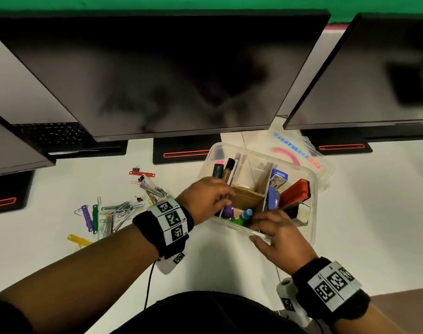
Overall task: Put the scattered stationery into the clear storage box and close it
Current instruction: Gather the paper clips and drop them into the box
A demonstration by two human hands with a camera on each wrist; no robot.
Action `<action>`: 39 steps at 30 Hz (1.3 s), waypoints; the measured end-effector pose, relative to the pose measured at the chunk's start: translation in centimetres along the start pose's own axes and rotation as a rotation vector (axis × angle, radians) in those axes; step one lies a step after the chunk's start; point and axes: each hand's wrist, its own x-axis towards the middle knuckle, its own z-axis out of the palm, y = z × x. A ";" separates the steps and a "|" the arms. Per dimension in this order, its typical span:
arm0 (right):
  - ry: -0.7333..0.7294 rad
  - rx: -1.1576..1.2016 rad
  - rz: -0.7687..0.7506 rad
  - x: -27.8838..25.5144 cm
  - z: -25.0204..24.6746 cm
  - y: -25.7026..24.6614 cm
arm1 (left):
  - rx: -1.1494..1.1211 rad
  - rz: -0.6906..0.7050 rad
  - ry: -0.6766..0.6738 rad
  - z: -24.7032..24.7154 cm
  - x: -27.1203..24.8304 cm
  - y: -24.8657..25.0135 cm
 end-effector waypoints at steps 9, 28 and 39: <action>-0.046 0.025 0.000 0.6 -0.1 0.3 | 0.050 -0.530 0.198 -1.7 -6.9 -10.3; -0.119 0.069 -0.002 1.4 -0.6 0.0 | 0.125 -0.421 -0.134 3.0 -7.4 -8.5; -0.154 0.085 0.030 1.7 -0.9 -0.3 | -0.078 -0.035 0.182 -1.4 -1.5 2.0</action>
